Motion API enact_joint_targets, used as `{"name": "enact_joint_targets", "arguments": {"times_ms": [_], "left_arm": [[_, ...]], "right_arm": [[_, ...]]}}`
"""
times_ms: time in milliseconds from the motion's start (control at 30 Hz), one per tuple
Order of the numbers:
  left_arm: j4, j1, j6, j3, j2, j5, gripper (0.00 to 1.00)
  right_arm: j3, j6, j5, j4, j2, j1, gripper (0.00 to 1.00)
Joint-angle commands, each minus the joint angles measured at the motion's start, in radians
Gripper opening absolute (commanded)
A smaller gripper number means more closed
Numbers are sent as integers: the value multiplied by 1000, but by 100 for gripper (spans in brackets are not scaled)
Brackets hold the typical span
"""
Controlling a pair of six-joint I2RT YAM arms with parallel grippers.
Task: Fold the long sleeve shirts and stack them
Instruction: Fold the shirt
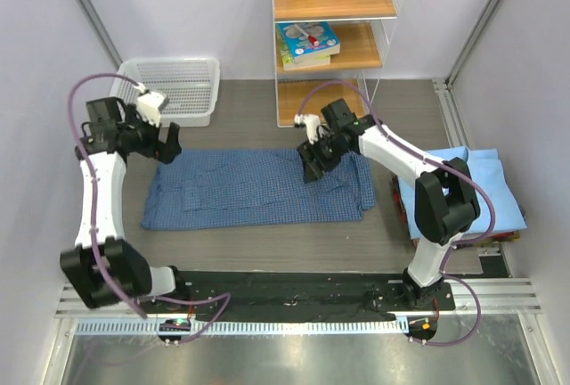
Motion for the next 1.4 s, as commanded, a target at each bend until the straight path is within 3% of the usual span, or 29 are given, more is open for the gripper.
{"name": "enact_joint_targets", "arguments": {"times_ms": [0, 67, 133, 267, 467, 633, 833, 1000, 1133, 1367], "left_arm": [[11, -7, -267, 83, -62, 76, 100], [-207, 53, -179, 156, 21, 180, 100], [-312, 119, -116, 183, 131, 257, 100], [-475, 242, -9, 241, 317, 248, 100], [-365, 352, 22, 195, 475, 114, 100], [-370, 389, 27, 240, 612, 113, 97], [-391, 389, 47, 292, 733, 131, 96], [-419, 382, 51, 330, 825, 178, 89], [-457, 349, 74, 336, 845, 194, 81], [-434, 308, 54, 318, 862, 205, 77]], "right_arm": [[195, 70, -90, 71, 31, 28, 59], [262, 109, -88, 92, 108, 55, 58], [292, 124, -66, 131, 170, 75, 58], [342, 164, -44, 178, 259, 106, 57], [327, 179, -32, 217, 329, 130, 57], [318, 210, -45, 240, 341, 164, 56], [330, 212, -67, 250, 353, 195, 56], [362, 241, -96, 258, 382, 219, 56], [390, 253, -105, 264, 425, 236, 54], [418, 262, -107, 269, 488, 241, 53]]}}
